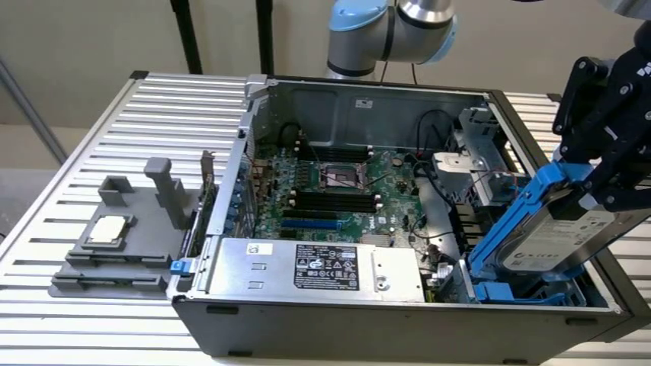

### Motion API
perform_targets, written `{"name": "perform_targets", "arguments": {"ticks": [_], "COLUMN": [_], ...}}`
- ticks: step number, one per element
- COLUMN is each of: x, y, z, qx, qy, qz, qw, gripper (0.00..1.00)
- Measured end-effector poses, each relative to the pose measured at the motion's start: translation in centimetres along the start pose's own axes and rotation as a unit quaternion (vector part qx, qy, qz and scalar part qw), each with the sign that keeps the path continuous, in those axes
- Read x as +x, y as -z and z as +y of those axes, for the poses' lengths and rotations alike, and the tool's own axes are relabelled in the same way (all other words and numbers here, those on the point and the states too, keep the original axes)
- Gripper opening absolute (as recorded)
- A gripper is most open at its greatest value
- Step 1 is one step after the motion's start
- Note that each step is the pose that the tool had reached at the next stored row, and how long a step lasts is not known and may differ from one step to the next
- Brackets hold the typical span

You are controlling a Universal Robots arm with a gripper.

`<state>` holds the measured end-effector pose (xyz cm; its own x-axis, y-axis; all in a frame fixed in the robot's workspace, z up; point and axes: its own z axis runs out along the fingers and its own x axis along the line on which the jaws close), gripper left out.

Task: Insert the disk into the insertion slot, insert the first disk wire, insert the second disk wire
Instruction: 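Insert the disk into the insertion slot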

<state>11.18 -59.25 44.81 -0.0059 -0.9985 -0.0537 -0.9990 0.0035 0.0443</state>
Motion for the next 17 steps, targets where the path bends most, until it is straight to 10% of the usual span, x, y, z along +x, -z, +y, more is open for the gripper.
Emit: {"name": "perform_targets", "arguments": {"ticks": [17], "x": [0.54], "y": [-0.77], "z": [-0.04], "qx": [0.0008], "qy": [0.01], "qz": [-0.0134], "qw": [0.9999], "gripper": [0.32]}}
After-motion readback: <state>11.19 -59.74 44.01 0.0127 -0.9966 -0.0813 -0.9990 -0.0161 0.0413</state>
